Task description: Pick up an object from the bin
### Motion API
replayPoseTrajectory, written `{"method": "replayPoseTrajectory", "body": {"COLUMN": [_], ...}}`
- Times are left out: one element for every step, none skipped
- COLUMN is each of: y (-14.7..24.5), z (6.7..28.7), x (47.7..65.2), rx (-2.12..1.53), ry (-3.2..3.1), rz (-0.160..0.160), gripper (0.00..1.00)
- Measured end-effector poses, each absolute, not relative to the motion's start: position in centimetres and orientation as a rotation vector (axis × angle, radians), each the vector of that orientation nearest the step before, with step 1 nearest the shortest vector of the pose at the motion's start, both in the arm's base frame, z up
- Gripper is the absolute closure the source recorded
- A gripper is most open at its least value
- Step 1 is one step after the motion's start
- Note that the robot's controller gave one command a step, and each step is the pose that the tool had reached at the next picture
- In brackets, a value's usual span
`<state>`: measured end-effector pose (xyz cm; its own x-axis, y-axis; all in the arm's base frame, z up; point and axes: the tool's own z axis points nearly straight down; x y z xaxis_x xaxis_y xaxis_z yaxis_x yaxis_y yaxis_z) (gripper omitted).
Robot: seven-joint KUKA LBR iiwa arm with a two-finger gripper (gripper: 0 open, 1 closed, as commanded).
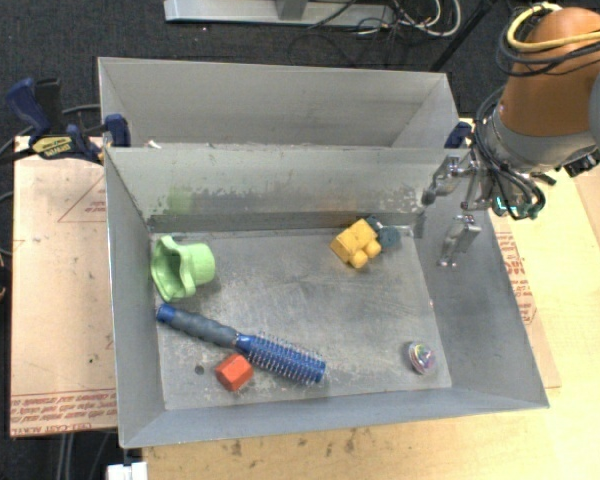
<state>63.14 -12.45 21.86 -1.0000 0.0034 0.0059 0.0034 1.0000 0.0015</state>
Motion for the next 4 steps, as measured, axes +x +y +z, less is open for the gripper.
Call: {"method": "replayPoseTrajectory", "body": {"y": [-9.5,-7.4,-6.7,-6.8], "z": [13.8,10.2,9.6,9.7], "x": [65.3,65.9,66.0,66.0], "rx": [-0.07,0.243,0.115,0.172], "ry": [-3.135,-3.157,-3.168,-3.163], "rz": [-0.006,0.001,0.0,0.003], "gripper": [0.0,0.0,0.0,0.0]}}
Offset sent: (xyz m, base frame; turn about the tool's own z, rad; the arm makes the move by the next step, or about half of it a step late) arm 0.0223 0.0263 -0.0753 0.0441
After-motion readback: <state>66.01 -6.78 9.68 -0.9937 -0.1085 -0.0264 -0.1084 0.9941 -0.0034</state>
